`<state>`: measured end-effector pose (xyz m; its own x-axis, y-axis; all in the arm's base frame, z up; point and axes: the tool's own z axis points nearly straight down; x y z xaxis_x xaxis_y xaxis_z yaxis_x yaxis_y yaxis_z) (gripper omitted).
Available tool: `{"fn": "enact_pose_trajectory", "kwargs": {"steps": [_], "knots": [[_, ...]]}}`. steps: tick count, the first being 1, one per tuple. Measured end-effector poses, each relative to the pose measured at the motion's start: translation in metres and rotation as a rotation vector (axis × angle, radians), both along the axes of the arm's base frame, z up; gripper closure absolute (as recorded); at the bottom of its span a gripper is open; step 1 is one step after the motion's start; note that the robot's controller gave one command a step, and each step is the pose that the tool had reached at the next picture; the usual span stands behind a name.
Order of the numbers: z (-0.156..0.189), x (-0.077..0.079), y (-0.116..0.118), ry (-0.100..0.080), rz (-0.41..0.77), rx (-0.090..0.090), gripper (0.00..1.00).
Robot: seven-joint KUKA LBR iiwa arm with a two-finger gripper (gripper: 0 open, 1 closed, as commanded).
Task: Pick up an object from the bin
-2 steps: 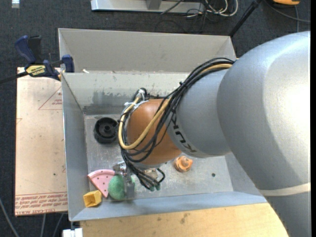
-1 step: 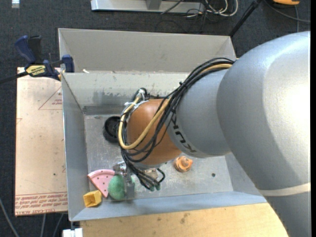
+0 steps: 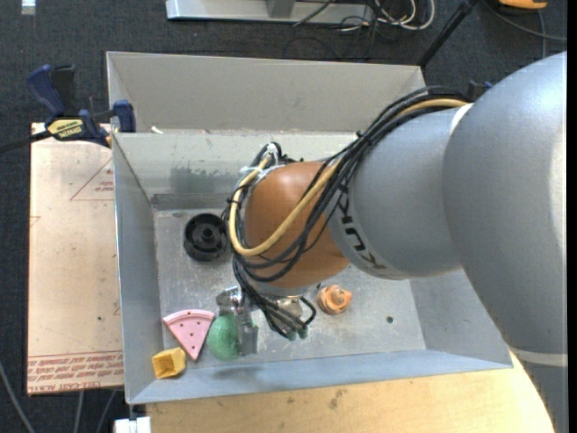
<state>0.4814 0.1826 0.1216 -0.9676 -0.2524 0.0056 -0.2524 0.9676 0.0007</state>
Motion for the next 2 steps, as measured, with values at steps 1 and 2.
{"fn": "enact_pose_trajectory", "kwargs": {"steps": [1, 2], "knots": [[0.004, 0.03, 0.02, -0.019, -0.064, 0.007, 1.0], [0.181, 0.028, -0.016, -0.015, -0.02, 0.004, 1.0]]}}
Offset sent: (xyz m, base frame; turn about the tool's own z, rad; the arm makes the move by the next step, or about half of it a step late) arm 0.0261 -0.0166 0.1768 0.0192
